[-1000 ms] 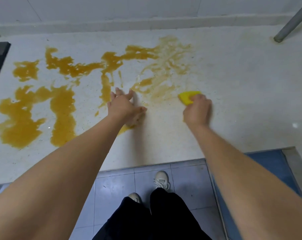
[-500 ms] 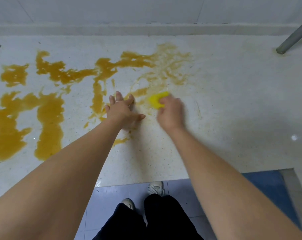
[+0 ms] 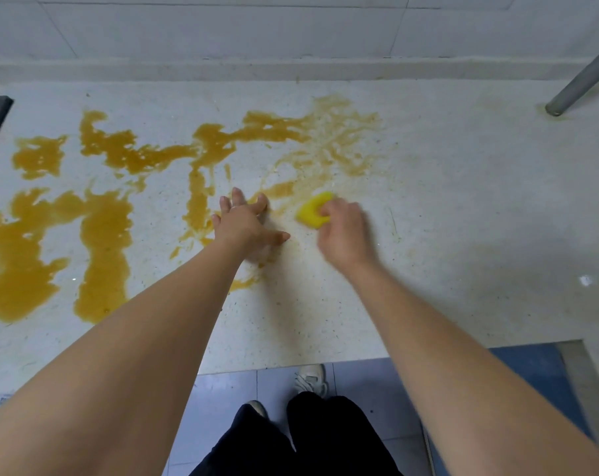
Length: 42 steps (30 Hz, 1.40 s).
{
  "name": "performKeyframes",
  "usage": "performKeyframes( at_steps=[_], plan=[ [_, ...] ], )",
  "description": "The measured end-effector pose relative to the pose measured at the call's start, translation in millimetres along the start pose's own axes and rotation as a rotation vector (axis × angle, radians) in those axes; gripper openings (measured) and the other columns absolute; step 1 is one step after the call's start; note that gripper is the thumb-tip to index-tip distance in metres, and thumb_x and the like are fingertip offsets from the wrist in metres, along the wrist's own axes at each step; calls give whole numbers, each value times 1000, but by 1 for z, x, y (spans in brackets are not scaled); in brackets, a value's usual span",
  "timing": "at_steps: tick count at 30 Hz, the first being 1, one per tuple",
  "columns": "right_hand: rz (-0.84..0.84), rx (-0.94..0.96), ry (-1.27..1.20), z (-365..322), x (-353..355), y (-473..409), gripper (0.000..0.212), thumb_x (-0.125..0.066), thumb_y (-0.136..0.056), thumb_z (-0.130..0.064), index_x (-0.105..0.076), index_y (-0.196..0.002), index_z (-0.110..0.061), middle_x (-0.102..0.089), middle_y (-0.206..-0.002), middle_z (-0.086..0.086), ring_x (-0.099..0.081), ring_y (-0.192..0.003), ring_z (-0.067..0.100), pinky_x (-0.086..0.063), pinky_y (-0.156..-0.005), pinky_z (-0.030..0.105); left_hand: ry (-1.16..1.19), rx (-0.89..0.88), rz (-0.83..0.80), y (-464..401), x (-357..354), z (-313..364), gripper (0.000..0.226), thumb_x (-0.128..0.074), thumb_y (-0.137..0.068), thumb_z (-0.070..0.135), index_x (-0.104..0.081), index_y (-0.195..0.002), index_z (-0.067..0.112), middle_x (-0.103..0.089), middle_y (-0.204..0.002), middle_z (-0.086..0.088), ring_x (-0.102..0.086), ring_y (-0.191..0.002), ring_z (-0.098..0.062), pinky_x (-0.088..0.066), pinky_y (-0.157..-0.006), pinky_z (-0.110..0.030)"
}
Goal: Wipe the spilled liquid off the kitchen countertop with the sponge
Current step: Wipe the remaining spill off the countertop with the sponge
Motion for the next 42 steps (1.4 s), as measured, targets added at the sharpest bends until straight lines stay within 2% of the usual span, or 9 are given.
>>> performKeyframes(
  at_steps=[3, 9, 14, 19, 24, 28, 33, 38, 42],
  plan=[
    [96, -383, 55, 51, 26, -9, 34, -46, -83, -3, -55, -116, -4, -54, -122, 17, -50, -109, 35, -41, -92, 36, -11, -2, -3, -1, -1, -1, 88, -63, -79, 56, -17, -150, 31, 11, -158, -10, 12, -145, -33, -2, -116, -50],
    [-70, 102, 45, -7, -8, 22, 29, -45, -84, -7, -55, -111, -9, -57, -113, 11, -47, -101, 28, -41, -86, 35, 31, 14, 5, -2, -2, -1, 88, -66, -78, 54, -20, -149, 32, 11, -159, -8, 14, -145, -31, 0, -116, -49],
    [123, -393, 53, 57, 26, 5, 37, -45, -85, -4, -50, -122, -7, -50, -128, 12, -43, -114, 31, -34, -98, 36, 56, 35, -9, 0, -2, 0, 89, -67, -78, 52, -19, -150, 31, 13, -159, -7, 16, -145, -29, 3, -116, -49],
    [-39, 60, 9, 16, 5, 22, 40, -45, -86, -5, -51, -125, -15, -54, -125, 3, -44, -110, 22, -36, -94, 31, 68, 37, -6, 0, -1, 2, 88, -68, -78, 51, -20, -150, 30, 12, -159, -7, 16, -145, -29, 3, -117, -49],
    [113, -410, 32, 70, 35, 6, 44, -47, -83, 1, -52, -125, -11, -52, -126, 11, -44, -114, 31, -37, -96, 36, 46, 42, -2, -2, -2, 1, 89, -67, -78, 53, -20, -150, 31, 11, -159, -7, 15, -145, -29, 3, -117, -50],
    [-80, 34, -87, 7, 1, 19, 42, -47, -85, 0, -56, -122, -19, -56, -123, 2, -47, -111, 23, -38, -92, 30, 55, 45, 0, -2, -3, 1, 89, -68, -78, 52, -20, -150, 30, 12, -158, -7, 16, -145, -29, 5, -116, -49],
    [93, -252, 19, 45, 21, 0, 45, -43, -89, -4, -46, -132, -17, -51, -132, 4, -44, -113, 26, -35, -94, 31, 53, 36, 4, -3, -3, 0, 89, -67, -78, 53, -20, -150, 30, 11, -159, -7, 14, -145, -30, 3, -116, -50],
    [-131, 164, -56, -8, -13, 11, 39, -47, -87, -9, -57, -122, -22, -59, -122, 2, -48, -105, 23, -39, -89, 31, 42, 36, 21, -4, -4, 0, 90, -68, -76, 53, -22, -149, 30, 8, -159, -8, 10, -146, -29, -1, -117, -51],
    [95, -251, 68, 43, 21, -16, 38, -47, -86, -4, -57, -119, -18, -59, -114, 10, -49, -103, 27, -39, -83, 32, 16, 58, 11, -6, -2, 1, 88, -68, -76, 54, -23, -149, 31, 5, -159, -8, 7, -146, -31, -5, -116, -52]
  ],
)
Point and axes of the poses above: each hand's wrist, its own y-axis away from the middle knuckle, its own x-axis out of the back of the hand, z = x × y, the point moved 4 cm from there along -y, towards the middle knuckle
